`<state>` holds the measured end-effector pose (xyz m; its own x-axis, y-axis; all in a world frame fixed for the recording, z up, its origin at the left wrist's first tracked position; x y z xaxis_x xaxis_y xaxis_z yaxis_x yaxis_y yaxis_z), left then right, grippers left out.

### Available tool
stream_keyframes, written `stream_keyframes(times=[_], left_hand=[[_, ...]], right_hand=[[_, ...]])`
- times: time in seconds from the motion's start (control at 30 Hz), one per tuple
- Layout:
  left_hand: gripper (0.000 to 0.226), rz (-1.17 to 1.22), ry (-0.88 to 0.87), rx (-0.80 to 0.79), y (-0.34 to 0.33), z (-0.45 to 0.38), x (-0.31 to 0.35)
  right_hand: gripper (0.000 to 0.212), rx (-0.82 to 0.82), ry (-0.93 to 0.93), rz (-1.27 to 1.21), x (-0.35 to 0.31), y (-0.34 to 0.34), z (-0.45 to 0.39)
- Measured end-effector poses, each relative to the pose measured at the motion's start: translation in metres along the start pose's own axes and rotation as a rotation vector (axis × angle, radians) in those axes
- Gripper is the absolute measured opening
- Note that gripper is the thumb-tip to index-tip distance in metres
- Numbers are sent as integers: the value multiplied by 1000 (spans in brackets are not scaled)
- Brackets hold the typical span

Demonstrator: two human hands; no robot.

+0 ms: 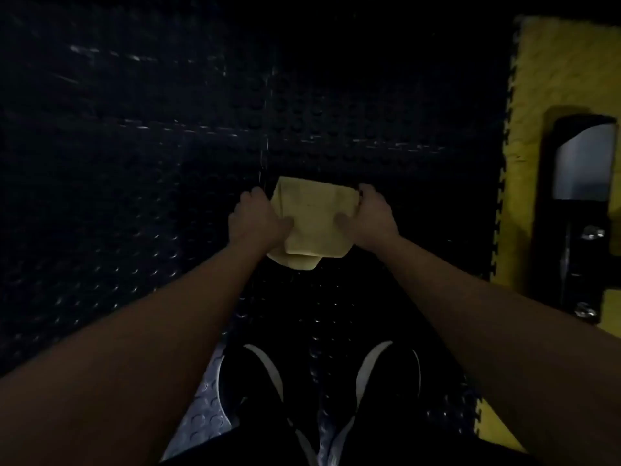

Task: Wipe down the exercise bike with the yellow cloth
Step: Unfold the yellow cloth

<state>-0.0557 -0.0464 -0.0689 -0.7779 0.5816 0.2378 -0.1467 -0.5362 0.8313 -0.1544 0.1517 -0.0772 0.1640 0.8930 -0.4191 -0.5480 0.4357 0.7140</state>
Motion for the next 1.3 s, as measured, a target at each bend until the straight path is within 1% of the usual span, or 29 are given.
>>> stream_keyframes(times=[0.03,0.07,0.13,0.2,0.27,0.37,0.47,0.57,0.63,0.7,0.83,0.93,1.03,1.13,1.23,1.3], left_hand=[[65,-46,-5,27,-2,-2,0],[62,-86,-25,62,-3,-6,1],[48,-127,-87,59,-9,-6,9],[40,-125,-137,15,-10,-1,16],[39,-64,-160,-35,2,11,24],[34,136,-127,-96,46,43,35],[27,270,-118,-63,132,86,59],[26,346,-155,-13,246,128,98],[25,376,-194,17,330,155,129],[23,402,-252,50,415,180,164],[22,435,-376,172,583,232,237],[23,410,-530,288,696,284,299],[23,394,-703,376,786,348,360],[26,410,-887,401,847,419,425],[35,444,-1065,419,882,492,497],[29,474,-1159,386,889,539,547]], right_hand=[[61,59,-8,-28,1,0,-5],[51,120,-26,-38,3,2,-10],[32,176,-33,-38,5,5,-11],[27,155,-25,-3,0,6,-7],[27,134,0,3,-12,21,6],[22,115,-71,-162,-31,61,44],[17,112,-122,-300,-66,125,99],[15,135,-138,-420,-123,215,154],[14,169,-114,-465,-171,285,189],[15,244,-62,-503,-220,359,221],[18,389,41,-586,-313,508,288],[16,538,100,-671,-362,620,346],[14,679,133,-755,-381,719,409],[16,809,190,-827,-377,813,475],[15,957,195,-864,-346,900,534],[14,1046,190,-890,-314,950,569]])
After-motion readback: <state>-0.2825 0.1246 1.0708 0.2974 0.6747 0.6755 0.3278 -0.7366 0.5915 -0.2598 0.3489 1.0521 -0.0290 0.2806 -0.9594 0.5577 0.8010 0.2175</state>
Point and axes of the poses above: each hand's wrist, its own z-axis away from the middle knuckle, its own y-axis out of the back of the hand, x = y × z, the point moved 10 cm from there along -z, towards the middle knuckle, and after that the axes turned 14 degrees about x, right-handed, at the moved point
